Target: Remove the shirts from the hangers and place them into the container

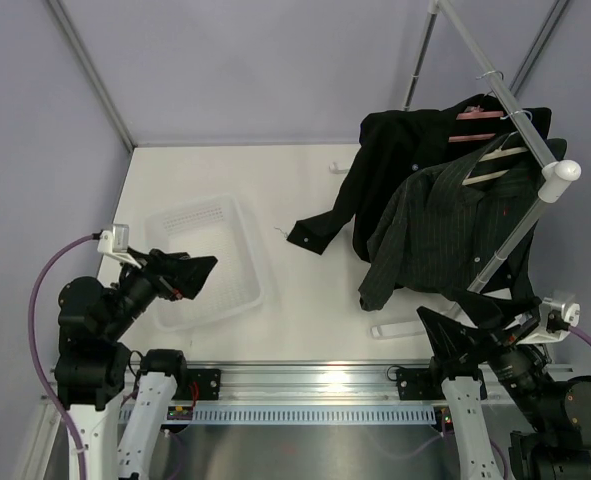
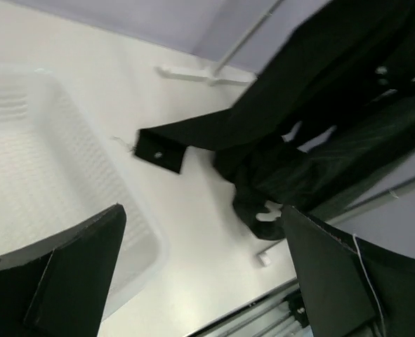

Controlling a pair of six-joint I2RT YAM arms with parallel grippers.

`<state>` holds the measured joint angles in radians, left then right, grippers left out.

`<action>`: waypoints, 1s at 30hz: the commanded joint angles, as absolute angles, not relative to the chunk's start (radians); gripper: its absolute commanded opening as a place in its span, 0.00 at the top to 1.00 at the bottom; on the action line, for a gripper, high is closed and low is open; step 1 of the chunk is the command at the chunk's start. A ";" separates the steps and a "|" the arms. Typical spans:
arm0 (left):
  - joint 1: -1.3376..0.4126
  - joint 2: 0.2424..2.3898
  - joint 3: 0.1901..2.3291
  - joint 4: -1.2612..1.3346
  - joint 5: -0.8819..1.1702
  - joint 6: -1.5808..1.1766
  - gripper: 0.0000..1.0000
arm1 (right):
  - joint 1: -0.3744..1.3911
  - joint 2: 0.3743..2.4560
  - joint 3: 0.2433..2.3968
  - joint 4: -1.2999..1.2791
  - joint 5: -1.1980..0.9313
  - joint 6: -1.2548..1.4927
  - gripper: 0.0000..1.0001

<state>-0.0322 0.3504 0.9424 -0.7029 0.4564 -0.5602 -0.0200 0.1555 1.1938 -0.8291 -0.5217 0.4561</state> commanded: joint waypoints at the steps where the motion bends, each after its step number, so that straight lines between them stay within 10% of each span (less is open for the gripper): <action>1: -0.035 0.411 0.901 -0.415 0.776 -0.630 0.01 | -0.025 0.144 1.194 -0.833 -0.587 0.468 0.01; 17: -0.683 1.385 1.937 -0.644 0.285 -0.255 0.01 | -0.023 0.207 1.151 -0.850 -0.637 0.449 0.00; 30: -0.704 1.658 1.985 -0.126 0.446 -0.077 0.01 | -0.023 0.193 1.081 -0.827 -0.635 0.469 0.01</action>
